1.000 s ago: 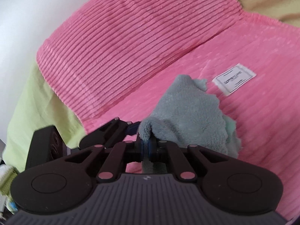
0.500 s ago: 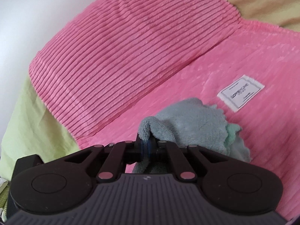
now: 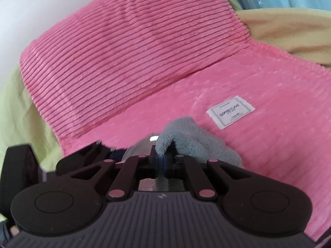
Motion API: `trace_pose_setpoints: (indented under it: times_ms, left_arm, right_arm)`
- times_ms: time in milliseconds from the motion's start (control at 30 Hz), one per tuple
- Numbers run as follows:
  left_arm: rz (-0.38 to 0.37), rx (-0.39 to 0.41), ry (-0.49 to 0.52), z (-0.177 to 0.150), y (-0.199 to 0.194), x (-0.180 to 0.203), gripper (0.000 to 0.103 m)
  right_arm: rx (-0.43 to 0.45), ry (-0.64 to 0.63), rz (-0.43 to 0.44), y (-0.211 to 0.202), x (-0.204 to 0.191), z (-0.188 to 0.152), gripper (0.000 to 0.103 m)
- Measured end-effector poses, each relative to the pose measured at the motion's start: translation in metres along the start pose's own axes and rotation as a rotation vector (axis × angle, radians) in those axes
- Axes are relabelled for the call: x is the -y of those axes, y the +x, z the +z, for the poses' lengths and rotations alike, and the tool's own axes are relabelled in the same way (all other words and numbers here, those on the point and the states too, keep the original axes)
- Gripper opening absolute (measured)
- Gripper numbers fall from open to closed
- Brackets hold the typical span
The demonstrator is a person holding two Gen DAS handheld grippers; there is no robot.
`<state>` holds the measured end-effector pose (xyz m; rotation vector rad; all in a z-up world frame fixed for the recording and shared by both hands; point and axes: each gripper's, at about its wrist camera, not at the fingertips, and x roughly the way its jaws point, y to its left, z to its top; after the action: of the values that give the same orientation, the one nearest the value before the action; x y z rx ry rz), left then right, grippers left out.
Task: Clean container
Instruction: 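Keep the jar in the left tool while the right tool wipes around the opening, then tilt the jar with the left tool, turning its side toward the cloth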
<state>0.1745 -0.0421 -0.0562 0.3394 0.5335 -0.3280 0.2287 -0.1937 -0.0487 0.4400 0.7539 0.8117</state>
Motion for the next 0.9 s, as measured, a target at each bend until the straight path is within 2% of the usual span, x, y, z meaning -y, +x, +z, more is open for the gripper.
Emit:
trace_pose_setpoints:
  times_ms: [200, 267, 333, 467, 567, 800, 867, 900]
  left_arm:
    - [-0.005, -0.005, -0.022, -0.003, -0.002, -0.001, 0.086]
    - [-0.005, -0.008, -0.024, -0.003, -0.001, -0.002, 0.086]
    - [-0.005, -0.011, -0.022, -0.004, -0.009, 0.003, 0.087]
    - [0.001, -0.018, -0.004, -0.002, -0.013, 0.006, 0.088]
    - [0.004, -0.022, -0.008, -0.002, -0.02, 0.01, 0.091]
    - [0.004, 0.003, -0.092, 0.004, -0.022, 0.003, 0.094]
    - [0.002, -0.014, -0.11, 0.005, -0.019, 0.002, 0.094]
    - [-0.003, -0.017, -0.124, 0.005, -0.017, 0.001, 0.088]
  right_arm:
    - [-0.038, 0.031, 0.049, -0.006, 0.001, -0.004, 0.002]
    - [-0.007, 0.095, 0.069, -0.012, 0.012, -0.008, 0.002]
    - [0.065, 0.124, 0.021, -0.021, 0.02, -0.007, 0.004]
    - [0.174, 0.082, -0.128, -0.038, 0.025, -0.002, 0.004]
    - [0.194, 0.082, -0.185, -0.043, 0.029, -0.002, 0.004]
    - [0.183, 0.084, -0.216, -0.044, 0.033, -0.005, 0.004]
    - [0.196, 0.088, -0.226, -0.047, 0.034, -0.005, 0.004]
    - [0.202, 0.09, -0.232, -0.048, 0.034, -0.006, 0.004]
